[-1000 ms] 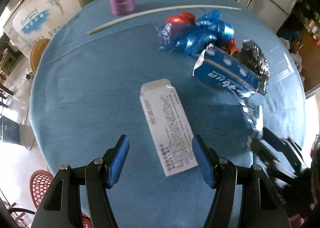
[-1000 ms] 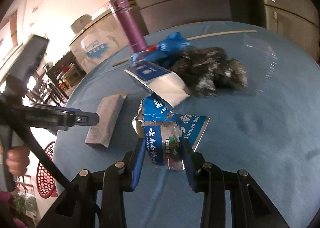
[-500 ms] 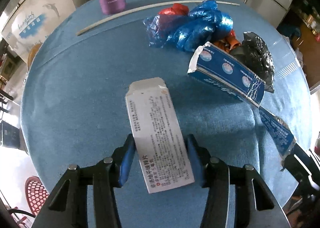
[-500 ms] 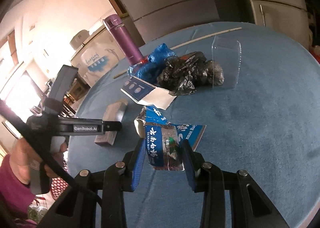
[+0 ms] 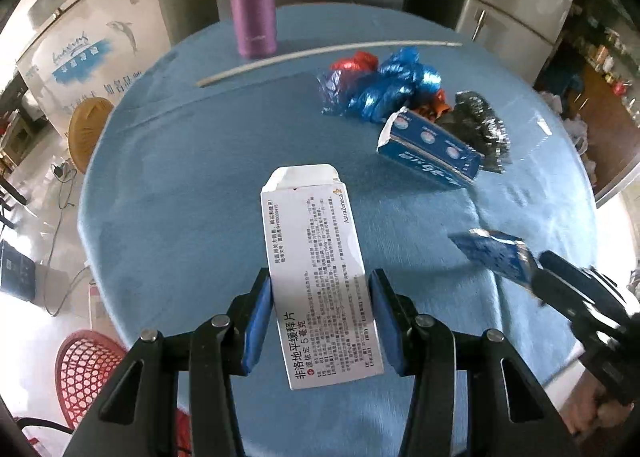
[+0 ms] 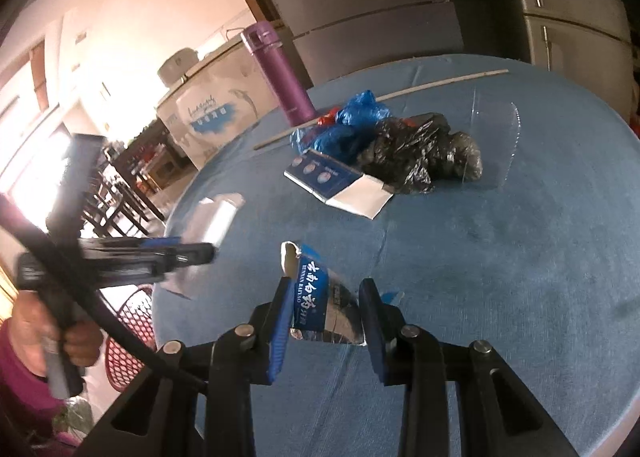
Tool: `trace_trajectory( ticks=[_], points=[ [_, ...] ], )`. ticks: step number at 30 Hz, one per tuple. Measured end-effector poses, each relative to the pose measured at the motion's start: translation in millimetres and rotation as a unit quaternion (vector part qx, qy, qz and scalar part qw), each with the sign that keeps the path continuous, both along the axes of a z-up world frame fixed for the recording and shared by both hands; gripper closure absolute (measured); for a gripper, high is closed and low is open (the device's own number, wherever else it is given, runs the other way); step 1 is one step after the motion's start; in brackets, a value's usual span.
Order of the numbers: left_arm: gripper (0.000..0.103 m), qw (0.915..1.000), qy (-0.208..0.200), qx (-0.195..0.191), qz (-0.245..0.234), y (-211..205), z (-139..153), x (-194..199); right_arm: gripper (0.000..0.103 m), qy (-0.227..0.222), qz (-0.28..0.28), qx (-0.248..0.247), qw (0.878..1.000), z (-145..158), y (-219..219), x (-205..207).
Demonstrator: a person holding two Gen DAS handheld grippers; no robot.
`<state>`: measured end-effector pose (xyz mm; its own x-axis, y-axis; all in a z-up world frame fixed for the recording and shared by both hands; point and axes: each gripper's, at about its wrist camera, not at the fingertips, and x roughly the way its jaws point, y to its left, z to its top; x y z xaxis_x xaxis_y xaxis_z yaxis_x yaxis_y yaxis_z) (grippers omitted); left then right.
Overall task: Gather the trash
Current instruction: 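Lift both held items and carry them to the red wastebasket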
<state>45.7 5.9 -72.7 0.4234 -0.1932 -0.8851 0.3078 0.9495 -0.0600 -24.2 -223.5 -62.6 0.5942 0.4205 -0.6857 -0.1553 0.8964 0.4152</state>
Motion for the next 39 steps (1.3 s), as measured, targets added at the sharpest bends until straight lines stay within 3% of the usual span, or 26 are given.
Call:
trace_trajectory(
  ticks=[6,8,12,17,20,30,35,39],
  points=[
    [0.053,0.9998,-0.016,-0.013,0.001,13.5,18.2,-21.3,0.060,0.045,0.009,-0.002,0.999,-12.9,5.4,-3.6],
    [0.053,0.9996,-0.021,-0.021,0.003,19.8,23.3,-28.3,0.030,0.055,0.006,-0.007,0.998,-16.3,8.3,-4.4],
    [0.053,0.9991,-0.027,-0.031,0.009,30.1,28.0,-40.0,0.028,0.043,-0.001,-0.013,0.999,-17.8,11.2,-3.8],
    [0.053,0.9985,-0.031,-0.041,0.018,42.3,33.1,-51.8,0.027,0.084,0.004,-0.019,0.996,-33.0,19.8,2.8],
    [0.053,0.9982,-0.034,-0.045,0.020,47.2,35.3,-55.8,0.026,0.075,0.011,-0.012,0.997,-29.4,28.8,1.7],
    [0.053,0.9973,-0.031,-0.058,0.033,62.2,31.6,-58.0,0.023,0.047,0.005,-0.092,0.995,-32.9,67.2,12.4],
    [0.053,0.9969,-0.031,-0.061,0.039,69.5,30.3,-58.5,0.035,0.036,0.000,-0.112,0.993,-33.4,71.7,14.4],
    [0.053,0.9964,-0.035,-0.063,0.044,75.3,30.8,-59.6,0.038,0.034,-0.003,-0.100,0.994,-32.8,69.5,14.4]
  ],
)
